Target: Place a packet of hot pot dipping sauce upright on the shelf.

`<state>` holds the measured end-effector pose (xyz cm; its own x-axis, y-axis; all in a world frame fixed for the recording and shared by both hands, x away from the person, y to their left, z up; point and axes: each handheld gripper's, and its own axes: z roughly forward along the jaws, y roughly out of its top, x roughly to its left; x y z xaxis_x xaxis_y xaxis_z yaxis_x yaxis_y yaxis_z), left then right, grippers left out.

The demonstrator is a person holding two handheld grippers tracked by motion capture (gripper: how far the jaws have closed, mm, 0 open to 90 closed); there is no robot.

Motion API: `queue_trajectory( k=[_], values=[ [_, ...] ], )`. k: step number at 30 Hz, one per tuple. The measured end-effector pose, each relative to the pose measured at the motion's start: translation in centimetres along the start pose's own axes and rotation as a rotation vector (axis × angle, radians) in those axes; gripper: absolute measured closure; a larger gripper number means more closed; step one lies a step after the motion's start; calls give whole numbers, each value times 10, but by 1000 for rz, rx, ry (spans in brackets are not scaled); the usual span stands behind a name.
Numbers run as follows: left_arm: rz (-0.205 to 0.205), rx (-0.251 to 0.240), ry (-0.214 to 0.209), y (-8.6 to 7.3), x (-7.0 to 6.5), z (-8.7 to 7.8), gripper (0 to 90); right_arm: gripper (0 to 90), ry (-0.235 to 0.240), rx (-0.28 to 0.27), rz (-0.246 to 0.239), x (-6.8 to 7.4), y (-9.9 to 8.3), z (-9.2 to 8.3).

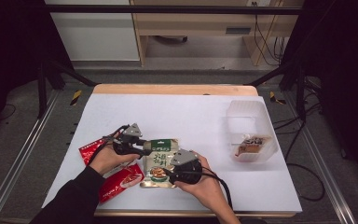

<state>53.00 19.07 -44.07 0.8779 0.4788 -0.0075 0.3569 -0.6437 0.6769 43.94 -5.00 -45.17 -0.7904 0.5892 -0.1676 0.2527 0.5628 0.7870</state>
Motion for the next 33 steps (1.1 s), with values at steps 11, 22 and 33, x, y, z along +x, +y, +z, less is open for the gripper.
queue_trajectory(
  k=[11,22,33],
  values=[
    [14,3,32,-4,-3,-1,716,346,-2,3,2,-2,-1,0],
    [7,2,48,-5,0,2,872,339,0,7,0,-3,-1,0],
    [9,0,42,-6,0,2,889,320,-5,18,6,-4,-2,1]
  ],
)
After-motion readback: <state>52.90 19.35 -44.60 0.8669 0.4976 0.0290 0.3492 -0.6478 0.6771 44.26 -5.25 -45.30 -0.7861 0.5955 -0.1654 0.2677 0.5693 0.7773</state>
